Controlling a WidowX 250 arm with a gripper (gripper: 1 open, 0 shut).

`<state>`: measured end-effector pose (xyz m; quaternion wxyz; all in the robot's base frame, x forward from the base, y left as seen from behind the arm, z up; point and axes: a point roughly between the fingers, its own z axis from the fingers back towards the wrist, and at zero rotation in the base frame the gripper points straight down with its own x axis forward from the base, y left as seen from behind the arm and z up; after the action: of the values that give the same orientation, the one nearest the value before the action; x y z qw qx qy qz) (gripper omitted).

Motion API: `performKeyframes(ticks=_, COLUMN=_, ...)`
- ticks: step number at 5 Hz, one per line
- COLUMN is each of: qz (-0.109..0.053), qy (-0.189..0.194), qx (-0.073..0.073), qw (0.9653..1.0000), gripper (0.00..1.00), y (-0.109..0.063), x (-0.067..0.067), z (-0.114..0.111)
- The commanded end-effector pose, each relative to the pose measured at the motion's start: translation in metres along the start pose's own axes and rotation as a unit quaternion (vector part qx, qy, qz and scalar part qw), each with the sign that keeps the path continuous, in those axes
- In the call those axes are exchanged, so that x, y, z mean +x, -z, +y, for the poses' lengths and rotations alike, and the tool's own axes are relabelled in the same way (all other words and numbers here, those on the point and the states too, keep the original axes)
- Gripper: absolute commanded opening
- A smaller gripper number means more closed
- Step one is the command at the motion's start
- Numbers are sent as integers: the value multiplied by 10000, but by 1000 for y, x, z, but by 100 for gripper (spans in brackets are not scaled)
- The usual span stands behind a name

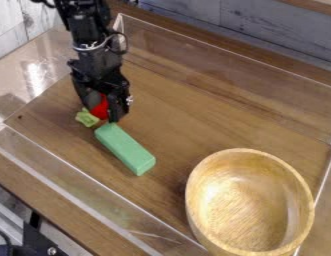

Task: Move the red object to the right side of the table

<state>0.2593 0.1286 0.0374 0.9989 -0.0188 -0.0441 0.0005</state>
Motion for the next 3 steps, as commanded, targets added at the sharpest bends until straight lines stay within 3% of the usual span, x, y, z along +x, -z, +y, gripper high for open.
performKeyframes(ticks=1, qz=-167, qy=-140, qx=-67, qw=9997, gripper=100, y=-5, x=12, z=16)
performKeyframes(ticks=3, qz=-113, qy=-141, qx=-413, qw=9990, gripper=100, y=-32, x=21, z=-10)
